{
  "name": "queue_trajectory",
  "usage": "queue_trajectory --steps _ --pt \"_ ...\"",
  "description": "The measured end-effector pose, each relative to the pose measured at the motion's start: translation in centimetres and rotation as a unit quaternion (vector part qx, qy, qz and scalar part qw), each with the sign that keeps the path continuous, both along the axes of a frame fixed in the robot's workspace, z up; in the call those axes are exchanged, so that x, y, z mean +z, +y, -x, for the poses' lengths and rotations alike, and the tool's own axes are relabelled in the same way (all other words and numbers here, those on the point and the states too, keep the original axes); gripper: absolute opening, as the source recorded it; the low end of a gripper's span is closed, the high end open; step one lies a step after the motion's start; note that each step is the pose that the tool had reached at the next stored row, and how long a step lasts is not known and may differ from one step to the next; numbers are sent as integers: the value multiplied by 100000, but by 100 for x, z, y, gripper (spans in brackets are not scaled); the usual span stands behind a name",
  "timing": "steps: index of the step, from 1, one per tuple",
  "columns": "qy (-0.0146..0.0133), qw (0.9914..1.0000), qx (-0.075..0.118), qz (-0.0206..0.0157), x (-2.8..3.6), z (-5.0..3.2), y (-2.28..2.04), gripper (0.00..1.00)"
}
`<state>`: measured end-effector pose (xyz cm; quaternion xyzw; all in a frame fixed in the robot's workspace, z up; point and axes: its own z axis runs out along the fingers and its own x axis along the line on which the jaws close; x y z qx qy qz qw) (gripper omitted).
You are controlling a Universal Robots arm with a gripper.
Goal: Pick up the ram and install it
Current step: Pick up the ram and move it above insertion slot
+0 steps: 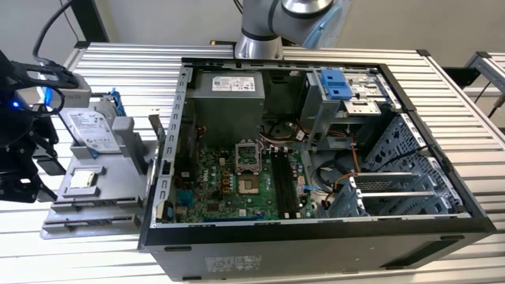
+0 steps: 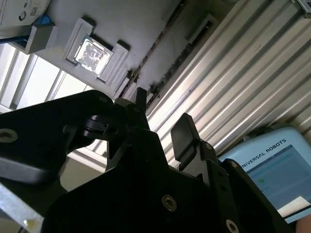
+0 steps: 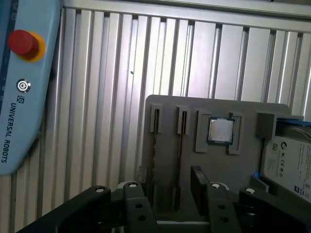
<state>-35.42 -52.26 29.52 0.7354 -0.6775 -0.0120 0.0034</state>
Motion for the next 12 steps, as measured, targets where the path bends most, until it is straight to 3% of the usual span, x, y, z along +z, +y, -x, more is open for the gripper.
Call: queue_trajectory --steps 8,12 --pt "-20 100000 0 -26 -17 1 0 100" --pt "-11 100000 -1 -7 -54 6 0 100"
